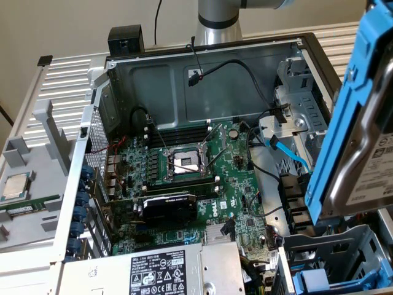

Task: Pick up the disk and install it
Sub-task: 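Insert the disk into the insertion slot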

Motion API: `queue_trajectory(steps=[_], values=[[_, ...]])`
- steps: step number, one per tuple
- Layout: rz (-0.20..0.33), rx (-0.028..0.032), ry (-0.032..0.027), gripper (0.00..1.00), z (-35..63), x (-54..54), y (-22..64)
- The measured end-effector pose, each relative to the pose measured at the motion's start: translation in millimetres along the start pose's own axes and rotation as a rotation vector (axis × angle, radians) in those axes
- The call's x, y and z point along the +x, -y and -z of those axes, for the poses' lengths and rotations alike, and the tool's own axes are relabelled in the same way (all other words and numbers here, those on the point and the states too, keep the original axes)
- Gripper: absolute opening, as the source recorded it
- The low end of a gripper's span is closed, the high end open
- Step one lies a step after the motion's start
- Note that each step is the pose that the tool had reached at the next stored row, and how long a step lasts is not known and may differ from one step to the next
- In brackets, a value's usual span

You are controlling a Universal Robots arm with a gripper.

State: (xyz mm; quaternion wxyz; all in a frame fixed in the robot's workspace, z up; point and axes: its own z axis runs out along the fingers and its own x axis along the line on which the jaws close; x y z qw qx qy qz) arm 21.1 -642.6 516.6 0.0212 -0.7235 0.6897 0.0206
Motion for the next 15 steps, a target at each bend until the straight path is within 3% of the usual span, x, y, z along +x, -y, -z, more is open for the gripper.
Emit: queue_trajectory(steps=[15], values=[[0.000, -0.0005, 0.0000, 0.37, 0.0, 0.1, 1.5]])
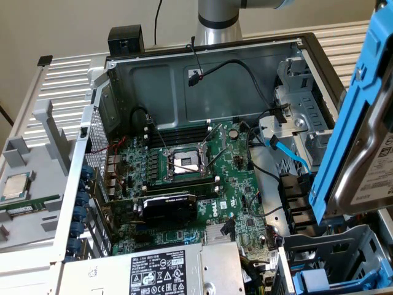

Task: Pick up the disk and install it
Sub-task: 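Insert the disk into the insertion slot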

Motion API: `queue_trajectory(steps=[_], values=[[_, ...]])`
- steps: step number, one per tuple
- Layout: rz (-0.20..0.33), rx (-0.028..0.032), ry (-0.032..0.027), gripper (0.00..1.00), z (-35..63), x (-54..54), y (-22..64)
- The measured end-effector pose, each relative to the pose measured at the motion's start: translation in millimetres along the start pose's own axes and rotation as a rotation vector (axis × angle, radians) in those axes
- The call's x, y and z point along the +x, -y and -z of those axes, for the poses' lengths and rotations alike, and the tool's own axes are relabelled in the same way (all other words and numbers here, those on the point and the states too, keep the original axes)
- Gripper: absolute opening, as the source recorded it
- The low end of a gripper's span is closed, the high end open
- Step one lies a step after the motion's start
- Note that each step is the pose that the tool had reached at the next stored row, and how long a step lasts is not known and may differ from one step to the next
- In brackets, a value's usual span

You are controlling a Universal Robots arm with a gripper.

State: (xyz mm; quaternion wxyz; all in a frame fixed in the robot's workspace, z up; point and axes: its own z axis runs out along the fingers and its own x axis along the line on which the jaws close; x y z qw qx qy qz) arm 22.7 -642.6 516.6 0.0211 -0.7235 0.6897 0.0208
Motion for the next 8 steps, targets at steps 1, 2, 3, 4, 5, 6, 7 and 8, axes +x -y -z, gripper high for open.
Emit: queue_trajectory(steps=[1, 2, 3, 4, 5, 6, 7, 8], values=[[0.000, 0.0000, 0.0000, 0.37, 0.0, 0.0, 0.0], [0.000, 0.0000, -0.0002, 0.37, 0.0, 0.0, 0.0], [0.000, -0.0001, -0.0016, 0.37, -0.1, 0.0, 0.0], [0.000, -0.0002, -0.0048, 0.37, -0.5, 0.1, 0.0], [0.000, -0.0004, -0.0080, 0.37, -1.1, 0.1, 0.0], [0.000, -0.0005, -0.0105, 0.37, -1.8, 0.1, -0.1], [0.000, -0.0005, -0.0136, 0.37, -2.6, 0.1, -0.2], [0.000, -0.0006, -0.0167, 0.37, -3.6, 0.2, -0.2]])
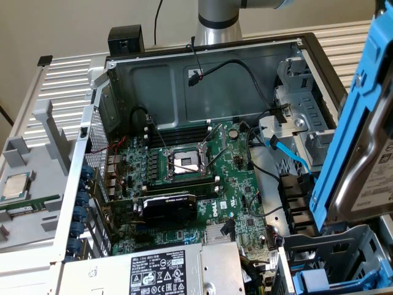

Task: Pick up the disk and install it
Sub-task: 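Insert the disk into the insertion slot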

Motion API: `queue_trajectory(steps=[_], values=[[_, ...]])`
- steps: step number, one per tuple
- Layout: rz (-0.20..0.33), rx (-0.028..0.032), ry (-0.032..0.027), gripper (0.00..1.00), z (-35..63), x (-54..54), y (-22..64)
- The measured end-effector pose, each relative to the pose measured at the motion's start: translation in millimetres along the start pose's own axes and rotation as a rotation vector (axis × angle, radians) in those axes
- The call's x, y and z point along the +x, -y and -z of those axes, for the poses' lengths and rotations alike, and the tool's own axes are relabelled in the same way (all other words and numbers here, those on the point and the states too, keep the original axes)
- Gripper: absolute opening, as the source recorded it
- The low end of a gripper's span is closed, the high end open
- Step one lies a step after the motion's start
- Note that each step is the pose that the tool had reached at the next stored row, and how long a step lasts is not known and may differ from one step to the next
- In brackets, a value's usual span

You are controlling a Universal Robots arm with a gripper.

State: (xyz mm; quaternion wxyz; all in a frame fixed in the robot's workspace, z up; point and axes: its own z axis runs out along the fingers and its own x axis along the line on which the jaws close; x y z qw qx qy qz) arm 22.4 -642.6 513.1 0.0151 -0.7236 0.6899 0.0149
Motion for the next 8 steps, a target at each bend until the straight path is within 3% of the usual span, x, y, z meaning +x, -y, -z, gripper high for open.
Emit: queue_trajectory(steps=[3, 8], values=[[-0.001, -0.0002, -0.0052, 0.37, -3.5, -0.8, -0.5], [-0.005, -0.0001, -0.0078, 0.37, -10.5, -4.0, -0.8]])
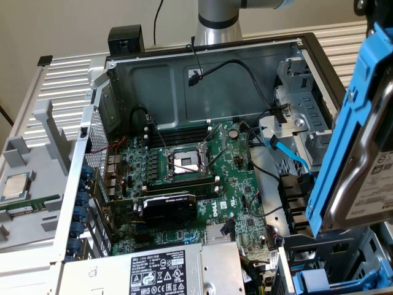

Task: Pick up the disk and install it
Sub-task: 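Insert the disk into the insertion slot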

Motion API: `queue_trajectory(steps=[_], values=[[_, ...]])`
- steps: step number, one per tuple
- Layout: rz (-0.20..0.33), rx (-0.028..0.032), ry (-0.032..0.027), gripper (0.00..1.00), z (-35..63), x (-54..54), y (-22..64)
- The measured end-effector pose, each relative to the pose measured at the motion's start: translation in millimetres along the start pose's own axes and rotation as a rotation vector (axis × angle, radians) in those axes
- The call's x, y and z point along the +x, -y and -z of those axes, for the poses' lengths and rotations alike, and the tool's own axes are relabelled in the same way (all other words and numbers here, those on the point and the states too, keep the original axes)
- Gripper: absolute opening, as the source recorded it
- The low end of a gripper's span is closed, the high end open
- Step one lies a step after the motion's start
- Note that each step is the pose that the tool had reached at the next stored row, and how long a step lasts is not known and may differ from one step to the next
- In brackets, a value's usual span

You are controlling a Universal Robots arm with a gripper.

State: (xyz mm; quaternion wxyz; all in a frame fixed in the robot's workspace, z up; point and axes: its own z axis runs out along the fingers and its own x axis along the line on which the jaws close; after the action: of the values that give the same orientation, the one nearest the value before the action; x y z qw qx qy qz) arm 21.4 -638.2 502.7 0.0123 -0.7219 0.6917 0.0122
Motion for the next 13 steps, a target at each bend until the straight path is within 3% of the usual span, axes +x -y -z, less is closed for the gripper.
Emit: queue_trajectory(steps=[6, 13], values=[[-0.015, 0.0008, -0.0001, 0.37, -4.2, -2.7, -0.3], [-0.077, 0.0028, -0.0006, 0.37, -12.0, -2.5, -1.2]])
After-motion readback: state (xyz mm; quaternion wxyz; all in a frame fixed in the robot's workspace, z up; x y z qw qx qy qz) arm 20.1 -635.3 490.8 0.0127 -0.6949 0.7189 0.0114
